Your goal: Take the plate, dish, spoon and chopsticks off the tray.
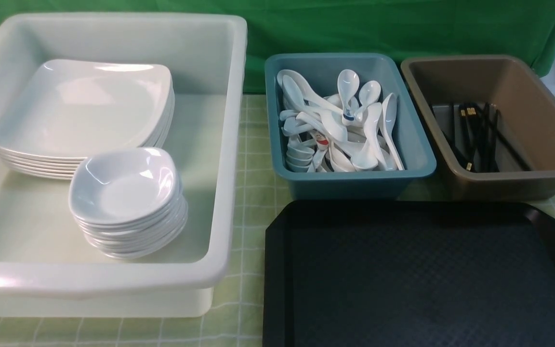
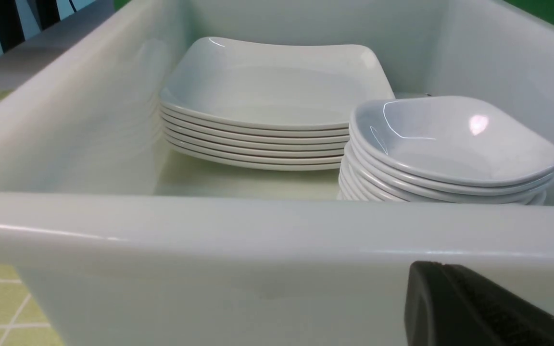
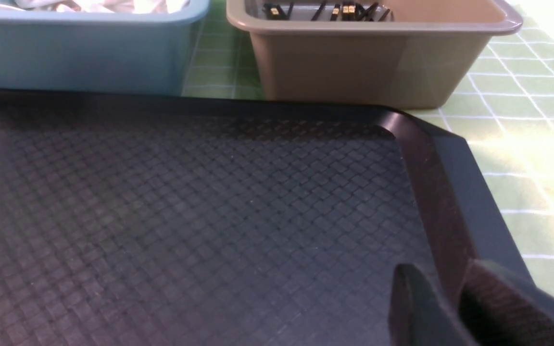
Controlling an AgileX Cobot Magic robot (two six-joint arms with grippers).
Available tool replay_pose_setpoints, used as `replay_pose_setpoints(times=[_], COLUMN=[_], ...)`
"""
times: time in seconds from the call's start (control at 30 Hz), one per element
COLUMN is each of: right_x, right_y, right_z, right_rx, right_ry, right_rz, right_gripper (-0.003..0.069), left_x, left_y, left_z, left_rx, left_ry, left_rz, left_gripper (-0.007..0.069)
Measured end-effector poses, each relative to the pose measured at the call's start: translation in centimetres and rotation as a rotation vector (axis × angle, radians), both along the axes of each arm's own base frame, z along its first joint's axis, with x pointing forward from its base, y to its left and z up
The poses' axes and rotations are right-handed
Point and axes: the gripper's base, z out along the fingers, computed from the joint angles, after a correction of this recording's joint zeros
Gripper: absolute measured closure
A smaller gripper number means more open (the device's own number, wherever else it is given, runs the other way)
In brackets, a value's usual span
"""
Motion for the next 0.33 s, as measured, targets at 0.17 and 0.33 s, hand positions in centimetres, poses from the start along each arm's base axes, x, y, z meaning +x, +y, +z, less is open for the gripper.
replay_pose_setpoints(times=[0.17,0.33], right_x=[0.00,0.00], right_y=[0.00,0.00], right_z=[0.01,0.01], right_rx=[0.000,0.000], right_ry=[-0.001,-0.001], right_rz=[0.000,0.000], right_gripper=[0.0456,0.0445], left_x=[0.00,0.00], left_y=[0.00,0.00], left_z=[0.00,0.00], left_rx=[0.001,0.001], left_ry=[0.000,0.000], left_rz=[0.000,0.000], left_gripper=[0.0621,0.0621])
